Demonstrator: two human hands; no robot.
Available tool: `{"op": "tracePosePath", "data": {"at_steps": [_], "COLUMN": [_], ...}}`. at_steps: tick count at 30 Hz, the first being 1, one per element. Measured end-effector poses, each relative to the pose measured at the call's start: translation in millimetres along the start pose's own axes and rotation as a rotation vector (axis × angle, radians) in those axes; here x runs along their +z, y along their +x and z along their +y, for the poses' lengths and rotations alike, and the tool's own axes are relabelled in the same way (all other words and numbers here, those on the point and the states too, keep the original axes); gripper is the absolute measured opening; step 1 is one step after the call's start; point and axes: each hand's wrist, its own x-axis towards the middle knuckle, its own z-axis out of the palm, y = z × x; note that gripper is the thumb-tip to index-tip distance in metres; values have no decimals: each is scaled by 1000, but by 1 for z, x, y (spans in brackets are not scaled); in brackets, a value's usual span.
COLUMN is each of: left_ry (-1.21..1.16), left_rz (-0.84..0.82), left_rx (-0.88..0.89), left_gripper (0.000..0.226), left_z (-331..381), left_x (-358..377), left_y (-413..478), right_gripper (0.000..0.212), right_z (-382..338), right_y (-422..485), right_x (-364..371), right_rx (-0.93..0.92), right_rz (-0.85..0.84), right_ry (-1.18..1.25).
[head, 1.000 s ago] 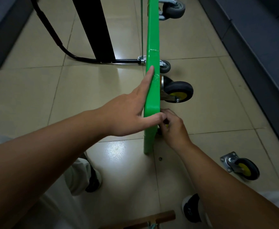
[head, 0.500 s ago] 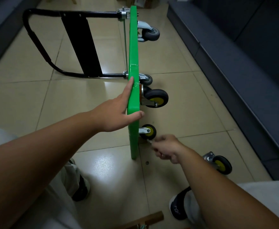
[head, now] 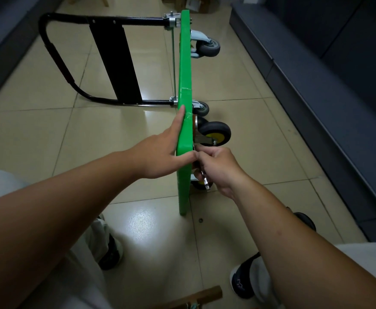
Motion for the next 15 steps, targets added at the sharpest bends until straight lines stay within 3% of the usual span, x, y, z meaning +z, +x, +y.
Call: {"op": "tracePosePath", "data": {"at_steps": [10,15], "left_ry": [20,19], "left_rz": [-5,7], "left_rx": [1,8], "left_gripper": [105,102], "left_z": [0,-5], "left_x": [0,1], "left_y": [1,2], "right_gripper": [23,26], "right_z": [1,-2], "right_y": [5,4], "right_x": [-6,-5], "right_rx": [14,-13], "right_rz": [-98,-137], "right_ry": [55,-41]}}
